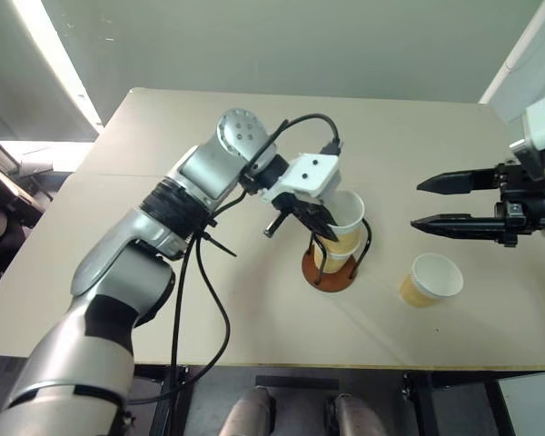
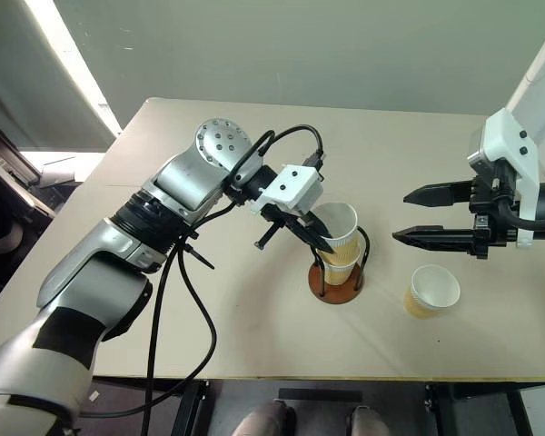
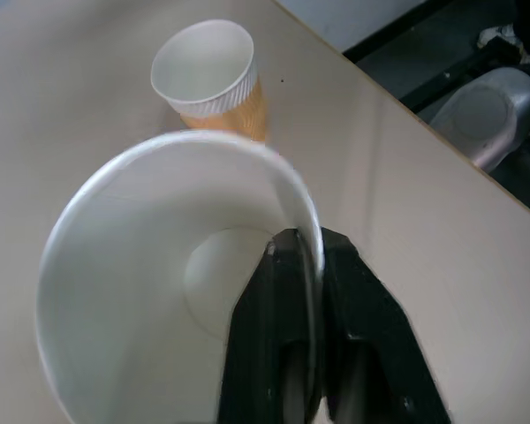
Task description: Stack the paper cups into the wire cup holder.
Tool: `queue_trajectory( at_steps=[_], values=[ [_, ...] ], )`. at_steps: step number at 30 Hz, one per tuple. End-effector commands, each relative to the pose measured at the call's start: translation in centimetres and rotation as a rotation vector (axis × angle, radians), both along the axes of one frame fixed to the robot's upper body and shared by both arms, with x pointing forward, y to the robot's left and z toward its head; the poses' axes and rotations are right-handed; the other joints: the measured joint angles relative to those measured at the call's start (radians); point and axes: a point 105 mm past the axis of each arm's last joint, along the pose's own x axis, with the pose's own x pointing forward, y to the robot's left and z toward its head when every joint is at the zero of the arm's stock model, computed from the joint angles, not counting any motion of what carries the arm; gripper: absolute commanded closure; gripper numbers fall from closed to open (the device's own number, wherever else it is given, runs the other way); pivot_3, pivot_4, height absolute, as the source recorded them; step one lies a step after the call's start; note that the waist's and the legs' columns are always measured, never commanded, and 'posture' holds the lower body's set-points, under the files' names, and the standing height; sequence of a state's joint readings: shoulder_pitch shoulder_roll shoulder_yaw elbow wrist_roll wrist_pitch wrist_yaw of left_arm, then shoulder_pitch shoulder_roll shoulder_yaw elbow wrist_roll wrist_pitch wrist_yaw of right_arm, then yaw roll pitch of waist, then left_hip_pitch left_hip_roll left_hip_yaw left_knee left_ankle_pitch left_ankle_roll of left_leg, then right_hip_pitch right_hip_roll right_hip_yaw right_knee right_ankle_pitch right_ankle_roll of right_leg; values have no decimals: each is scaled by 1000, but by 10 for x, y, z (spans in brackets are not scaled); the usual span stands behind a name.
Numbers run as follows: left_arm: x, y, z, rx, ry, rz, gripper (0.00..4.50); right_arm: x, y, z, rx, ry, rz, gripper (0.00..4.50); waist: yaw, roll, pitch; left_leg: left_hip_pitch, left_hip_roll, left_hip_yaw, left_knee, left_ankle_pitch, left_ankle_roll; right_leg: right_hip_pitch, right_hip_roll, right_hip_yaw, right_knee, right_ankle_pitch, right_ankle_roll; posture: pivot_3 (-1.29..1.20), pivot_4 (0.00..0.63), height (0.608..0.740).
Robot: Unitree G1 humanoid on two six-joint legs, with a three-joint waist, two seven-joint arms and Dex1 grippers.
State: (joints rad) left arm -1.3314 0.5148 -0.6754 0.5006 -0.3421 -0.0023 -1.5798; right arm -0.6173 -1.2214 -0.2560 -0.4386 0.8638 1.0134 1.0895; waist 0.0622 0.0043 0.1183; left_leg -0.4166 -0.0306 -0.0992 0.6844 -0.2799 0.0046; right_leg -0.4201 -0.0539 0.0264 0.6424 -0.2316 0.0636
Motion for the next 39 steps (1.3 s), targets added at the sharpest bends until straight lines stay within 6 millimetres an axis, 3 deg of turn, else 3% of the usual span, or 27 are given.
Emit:
queue_trajectory(
  at_steps=[1,6,9,13,16,24,34,39],
  values=[
    [-2,-7,11,-5,-56,-48,3146,-4,-1,10,-11,-49,0,1332,1,0,0,0,0,0,0,0,0,0,0,0,0,0,0,0,150,740],
    [-3,-20,26,-98,-22,-31,1342,-4,-2,8,-22,-44,-5,1332,4,0,0,-1,0,0,2,-1,1,0,0,0,0,0,1,0,150,740],
    [-2,-14,42,-156,-3,-11,263,-3,-4,7,-34,-45,-19,1332,4,0,0,-1,0,1,2,-1,1,-1,0,0,0,0,1,0,150,740],
    [-3,5,71,-275,53,43,263,-7,-7,-6,-93,-16,-49,1332,4,0,0,-2,0,1,2,-1,1,-1,0,0,0,0,1,0,150,740],
    [-2,25,80,-314,68,100,263,-16,-8,-25,-184,34,-48,1332,4,1,0,-2,0,1,1,-1,1,-1,0,0,0,0,1,0,150,740],
    [-11,83,64,-335,108,237,263,-22,-20,-64,-411,84,-37,1332,0,2,0,-1,0,1,2,-1,1,-2,0,1,0,0,2,0,150,740],
    [-15,111,51,-382,134,448,263,-14,-35,-100,-493,137,-43,1332,-2,2,0,-1,-1,1,11,-2,3,-1,0,2,1,0,2,0,150,740],
    [-17,114,50,-393,131,486,263,-6,-36,-111,-501,146,-34,1332,-5,2,0,0,-1,1,14,-2,4,0,0,2,2,0,3,0,150,740]
  ],
)
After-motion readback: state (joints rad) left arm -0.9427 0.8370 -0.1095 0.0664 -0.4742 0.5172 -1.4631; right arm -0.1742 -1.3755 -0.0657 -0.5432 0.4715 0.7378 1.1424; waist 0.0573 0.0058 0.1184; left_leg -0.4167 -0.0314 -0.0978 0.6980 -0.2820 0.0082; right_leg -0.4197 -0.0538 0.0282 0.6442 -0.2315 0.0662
